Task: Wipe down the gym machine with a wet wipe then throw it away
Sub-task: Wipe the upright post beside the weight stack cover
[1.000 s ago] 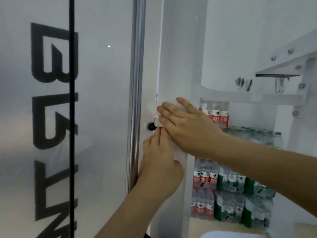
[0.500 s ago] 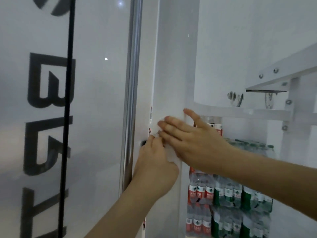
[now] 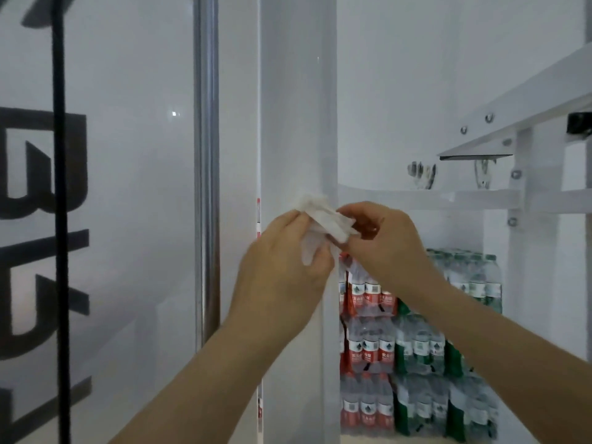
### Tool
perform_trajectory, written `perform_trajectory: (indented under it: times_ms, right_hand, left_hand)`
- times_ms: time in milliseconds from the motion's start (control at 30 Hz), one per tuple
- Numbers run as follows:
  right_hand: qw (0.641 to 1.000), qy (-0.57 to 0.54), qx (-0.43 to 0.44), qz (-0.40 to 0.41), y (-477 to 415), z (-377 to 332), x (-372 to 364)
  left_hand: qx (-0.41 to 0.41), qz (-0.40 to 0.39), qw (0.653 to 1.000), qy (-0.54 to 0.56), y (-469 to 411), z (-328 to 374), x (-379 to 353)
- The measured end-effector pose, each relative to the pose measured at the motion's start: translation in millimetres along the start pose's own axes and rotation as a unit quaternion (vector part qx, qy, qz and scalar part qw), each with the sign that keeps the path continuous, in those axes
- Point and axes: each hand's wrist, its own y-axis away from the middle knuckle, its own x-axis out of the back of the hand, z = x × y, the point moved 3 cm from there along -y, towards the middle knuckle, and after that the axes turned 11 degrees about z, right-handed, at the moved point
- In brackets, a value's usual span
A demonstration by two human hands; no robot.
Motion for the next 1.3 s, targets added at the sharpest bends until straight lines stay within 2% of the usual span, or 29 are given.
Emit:
perform_trajectory:
  times_ms: [67, 133, 200, 300, 334, 400, 434, 500, 567, 700, 767, 867, 934, 1001, 1134, 1301]
  right_hand:
    - [0.991, -0.068, -0.104, -0.045, 0, 7, 10]
    - [0.974, -0.112, -0.17, -0.095, -1, 13, 20]
    - [0.945, -0.171, -0.239, -0.146, -2, 23, 29]
    - [0.9, -0.251, -0.319, -0.16, -6, 37, 35]
    - [0.902, -0.244, -0.325, -0.149, -7, 41, 35]
    - [0.928, -0.191, -0.305, -0.096, -13, 46, 30]
    - [0.944, -0.159, -0.284, -0.055, -17, 45, 28]
    - [0.96, -0.132, -0.245, 0.036, -27, 43, 21]
    - [0.945, -0.182, -0.254, 0.096, -34, 40, 10]
    - [0.875, -0.352, -0.307, 0.128, -41, 25, -12]
    - [0.886, -0.326, -0.296, 0.144, -47, 20, -15]
    - [0.943, -0.192, -0.198, 0.188, -50, 20, -15]
    - [0.968, -0.127, -0.122, 0.177, -43, 21, -19]
    - [0.978, -0.099, -0.101, 0.154, -29, 29, -25]
    - [0.969, -0.147, -0.189, 0.054, 4, 60, -36]
    - [0.963, -0.089, -0.244, -0.068, 24, 71, -33]
  left_hand:
    - [0.098, 0.042, 0.992, 0.069, -4, -6, 7]
    - [0.17, 0.073, 0.971, 0.154, -8, -7, 11]
    - [0.197, 0.103, 0.958, 0.184, -10, -3, 10]
    - [0.176, 0.135, 0.966, 0.129, -16, 1, 9]
    - [0.144, 0.135, 0.977, 0.081, -18, 2, 9]
    - [0.04, 0.129, 0.99, -0.041, -23, 5, 13]
    - [-0.009, 0.123, 0.988, -0.089, -25, 5, 13]
    - [-0.046, 0.1, 0.982, -0.155, -29, 1, 12]
    - [-0.038, 0.071, 0.976, -0.204, -30, -3, 6]
    - [-0.011, 0.017, 0.963, -0.268, -29, -4, -6]
    - [0.009, -0.005, 0.952, -0.306, -30, -4, -9]
    - [0.045, -0.022, 0.948, -0.315, -34, -3, -14]
    - [0.055, -0.031, 0.964, -0.258, -36, -4, -27]
    - [0.049, -0.036, 0.979, -0.194, -37, -5, -41]
    - [0.003, -0.017, 0.971, -0.24, -22, -17, -53]
    - [0.012, -0.047, 0.945, -0.323, 40, -40, -53]
